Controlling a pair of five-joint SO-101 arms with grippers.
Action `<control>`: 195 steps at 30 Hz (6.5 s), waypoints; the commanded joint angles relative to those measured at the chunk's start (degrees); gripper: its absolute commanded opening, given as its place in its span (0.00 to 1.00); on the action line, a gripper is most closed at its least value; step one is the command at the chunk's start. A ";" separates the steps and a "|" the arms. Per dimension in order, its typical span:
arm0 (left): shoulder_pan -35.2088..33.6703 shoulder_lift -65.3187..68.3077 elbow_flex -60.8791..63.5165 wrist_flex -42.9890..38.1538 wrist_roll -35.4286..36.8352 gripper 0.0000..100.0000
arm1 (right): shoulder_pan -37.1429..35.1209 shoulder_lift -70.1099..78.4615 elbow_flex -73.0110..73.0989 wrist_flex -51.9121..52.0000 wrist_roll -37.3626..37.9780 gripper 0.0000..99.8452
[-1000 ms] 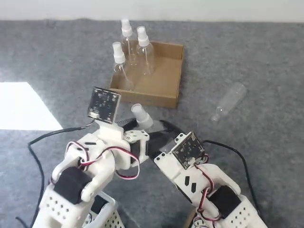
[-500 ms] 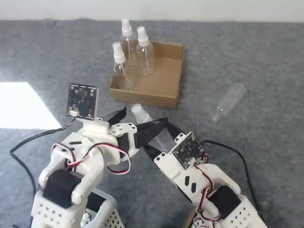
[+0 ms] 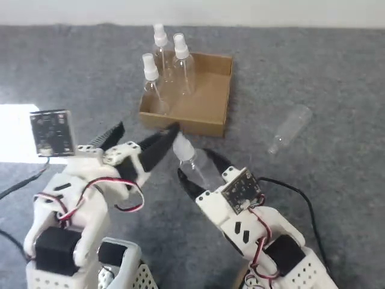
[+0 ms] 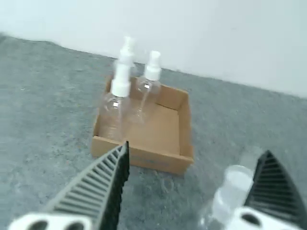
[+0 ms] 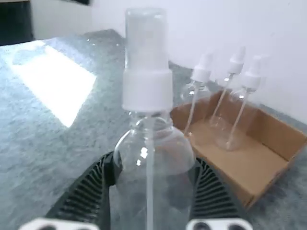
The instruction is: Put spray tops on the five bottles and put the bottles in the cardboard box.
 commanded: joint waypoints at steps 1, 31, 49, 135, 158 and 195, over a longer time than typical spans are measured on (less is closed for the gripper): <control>-7.12 -0.18 -2.24 -0.18 4.75 0.38 | 4.35 -1.80 -0.44 -3.74 2.73 0.01; -18.02 -0.09 14.20 -14.59 7.47 0.38 | 15.78 16.66 -15.56 -26.33 2.99 0.01; -18.02 -0.09 14.99 -14.77 7.38 0.38 | 19.21 65.45 -31.47 -57.36 -4.40 0.01; -18.02 -0.09 15.08 -14.42 7.12 0.38 | 24.66 134.73 -59.96 -93.41 -2.55 0.01; -18.02 -0.09 15.08 -14.42 7.12 0.38 | 24.66 134.11 -57.67 -93.49 -2.55 0.25; -18.02 -0.09 15.08 -14.59 7.12 0.38 | 22.64 127.43 -53.45 -88.75 0.26 0.35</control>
